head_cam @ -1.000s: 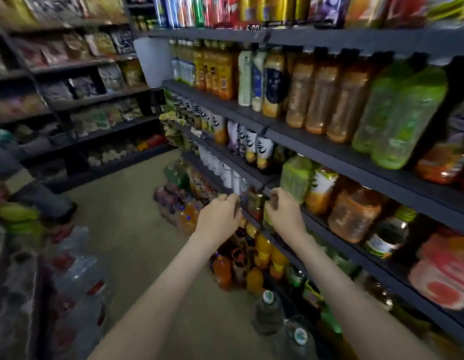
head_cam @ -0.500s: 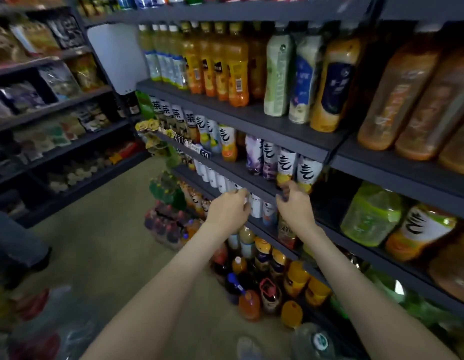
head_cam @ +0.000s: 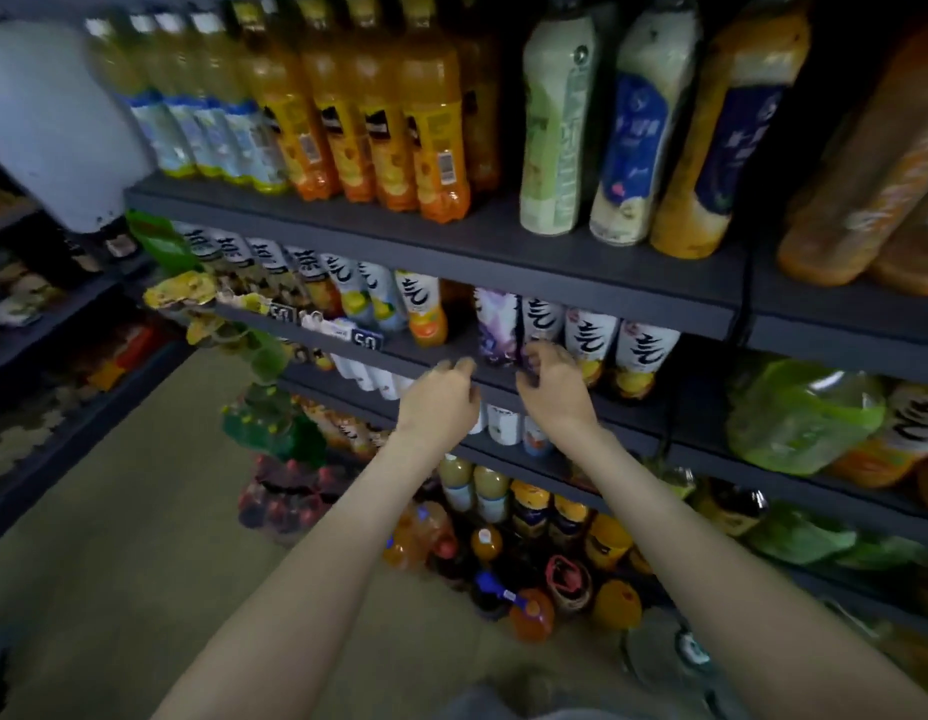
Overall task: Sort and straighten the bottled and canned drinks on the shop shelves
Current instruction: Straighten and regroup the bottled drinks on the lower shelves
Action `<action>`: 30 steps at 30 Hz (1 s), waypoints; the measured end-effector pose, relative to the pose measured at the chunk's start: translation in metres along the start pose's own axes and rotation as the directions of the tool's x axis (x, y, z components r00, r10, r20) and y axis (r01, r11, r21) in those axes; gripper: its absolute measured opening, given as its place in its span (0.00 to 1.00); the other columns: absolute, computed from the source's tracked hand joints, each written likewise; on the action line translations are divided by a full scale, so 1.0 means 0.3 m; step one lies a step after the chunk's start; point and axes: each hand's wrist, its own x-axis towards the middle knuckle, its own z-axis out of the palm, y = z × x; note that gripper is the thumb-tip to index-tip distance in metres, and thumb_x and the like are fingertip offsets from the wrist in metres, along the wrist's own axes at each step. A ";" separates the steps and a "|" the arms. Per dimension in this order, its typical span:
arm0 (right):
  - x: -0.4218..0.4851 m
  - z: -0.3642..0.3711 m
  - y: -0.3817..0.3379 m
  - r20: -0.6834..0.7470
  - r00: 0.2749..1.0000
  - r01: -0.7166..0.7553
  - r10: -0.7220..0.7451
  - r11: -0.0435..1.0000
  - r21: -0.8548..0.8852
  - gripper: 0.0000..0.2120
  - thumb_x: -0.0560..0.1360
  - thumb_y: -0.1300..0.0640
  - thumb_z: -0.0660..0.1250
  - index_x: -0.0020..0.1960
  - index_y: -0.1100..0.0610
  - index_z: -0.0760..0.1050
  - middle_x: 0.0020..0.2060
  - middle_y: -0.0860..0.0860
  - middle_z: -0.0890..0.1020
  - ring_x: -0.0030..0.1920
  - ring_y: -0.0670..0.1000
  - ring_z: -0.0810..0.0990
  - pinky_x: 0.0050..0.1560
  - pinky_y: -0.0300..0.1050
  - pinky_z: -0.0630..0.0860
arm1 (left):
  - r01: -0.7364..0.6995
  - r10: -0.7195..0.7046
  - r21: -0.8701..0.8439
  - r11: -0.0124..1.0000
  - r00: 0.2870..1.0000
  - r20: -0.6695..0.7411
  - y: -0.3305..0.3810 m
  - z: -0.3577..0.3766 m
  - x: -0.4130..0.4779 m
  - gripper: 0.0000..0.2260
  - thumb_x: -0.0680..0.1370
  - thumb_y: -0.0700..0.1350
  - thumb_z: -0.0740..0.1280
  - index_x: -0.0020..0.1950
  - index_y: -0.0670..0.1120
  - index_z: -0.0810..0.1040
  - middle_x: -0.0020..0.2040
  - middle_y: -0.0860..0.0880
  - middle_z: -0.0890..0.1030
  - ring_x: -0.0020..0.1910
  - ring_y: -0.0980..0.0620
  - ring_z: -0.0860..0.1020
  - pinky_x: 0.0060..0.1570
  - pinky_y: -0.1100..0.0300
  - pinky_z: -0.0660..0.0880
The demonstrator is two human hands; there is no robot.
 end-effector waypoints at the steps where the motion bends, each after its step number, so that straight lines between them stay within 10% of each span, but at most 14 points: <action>1: -0.015 -0.002 0.021 -0.015 0.999 -0.050 0.050 0.999 -0.015 0.15 0.77 0.63 0.63 0.63 0.62 0.71 0.59 0.59 0.75 0.62 0.58 0.72 0.60 0.48 0.70 | -0.049 0.049 0.002 0.999 0.999 0.023 0.015 0.019 0.017 0.15 0.81 0.46 0.58 0.66 0.43 0.69 0.59 0.42 0.75 0.56 0.40 0.75 0.43 0.53 0.70; 18: -0.505 -0.496 0.498 -0.460 0.681 -0.599 0.569 0.795 0.097 0.12 0.77 0.61 0.65 0.59 0.62 0.69 0.54 0.57 0.72 0.58 0.59 0.72 0.45 0.46 0.68 | -0.504 0.544 -0.213 0.837 0.806 0.234 0.645 0.216 -0.038 0.16 0.81 0.50 0.58 0.68 0.47 0.66 0.60 0.45 0.73 0.52 0.43 0.76 0.38 0.54 0.70; 30: -0.487 -0.753 0.760 -0.407 0.801 -0.436 0.440 0.893 0.109 0.31 0.75 0.56 0.69 0.73 0.62 0.59 0.67 0.59 0.70 0.67 0.59 0.69 0.61 0.49 0.70 | -0.401 0.370 -0.189 0.896 0.912 -0.179 0.993 0.371 -0.084 0.35 0.73 0.45 0.71 0.74 0.40 0.58 0.72 0.38 0.61 0.67 0.39 0.66 0.63 0.49 0.68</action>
